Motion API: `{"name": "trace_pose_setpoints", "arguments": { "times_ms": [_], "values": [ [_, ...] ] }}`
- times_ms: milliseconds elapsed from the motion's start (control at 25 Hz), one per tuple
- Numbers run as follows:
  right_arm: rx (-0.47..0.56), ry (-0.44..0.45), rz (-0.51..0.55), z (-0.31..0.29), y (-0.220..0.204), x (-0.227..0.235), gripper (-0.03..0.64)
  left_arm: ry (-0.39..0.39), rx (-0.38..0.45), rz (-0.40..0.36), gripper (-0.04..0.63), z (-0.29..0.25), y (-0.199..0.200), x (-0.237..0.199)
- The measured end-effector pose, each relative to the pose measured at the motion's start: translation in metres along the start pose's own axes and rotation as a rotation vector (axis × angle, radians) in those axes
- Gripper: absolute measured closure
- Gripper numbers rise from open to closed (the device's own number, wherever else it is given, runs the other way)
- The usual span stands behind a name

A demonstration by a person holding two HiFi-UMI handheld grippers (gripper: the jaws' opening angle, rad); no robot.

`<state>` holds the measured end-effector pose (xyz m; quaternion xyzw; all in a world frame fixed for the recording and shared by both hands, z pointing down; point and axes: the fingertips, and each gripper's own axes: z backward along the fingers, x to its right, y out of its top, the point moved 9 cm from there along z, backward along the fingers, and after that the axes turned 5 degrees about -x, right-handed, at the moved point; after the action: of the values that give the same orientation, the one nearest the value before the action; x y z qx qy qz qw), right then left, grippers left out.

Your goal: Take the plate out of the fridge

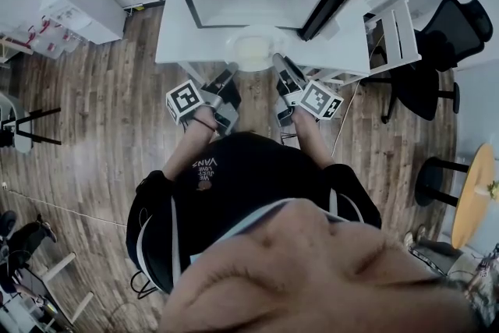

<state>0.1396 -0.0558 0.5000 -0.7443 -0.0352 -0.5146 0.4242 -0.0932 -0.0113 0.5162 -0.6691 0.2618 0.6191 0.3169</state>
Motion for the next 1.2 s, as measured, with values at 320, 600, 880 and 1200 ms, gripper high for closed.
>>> {"name": "trace_pose_setpoints", "arguments": {
  "times_ms": [320, 600, 880, 1200],
  "values": [
    [-0.021, 0.017, 0.008, 0.004, 0.000, 0.001, 0.518, 0.013, 0.026, -0.001, 0.566, 0.004, -0.009, 0.000],
    [-0.031, 0.023, 0.016, 0.007, 0.002, 0.003, 0.518, 0.009, 0.034, -0.002, 0.566, 0.002, -0.014, 0.000],
    [-0.037, 0.027, 0.016, 0.009, 0.003, 0.004, 0.518, 0.007, 0.041, -0.007, 0.566, 0.001, -0.018, 0.001],
    [-0.043, 0.030, 0.021, 0.012, 0.002, 0.004, 0.520, 0.004, 0.053, 0.003, 0.566, 0.003, -0.024, 0.001]
  ]
}}
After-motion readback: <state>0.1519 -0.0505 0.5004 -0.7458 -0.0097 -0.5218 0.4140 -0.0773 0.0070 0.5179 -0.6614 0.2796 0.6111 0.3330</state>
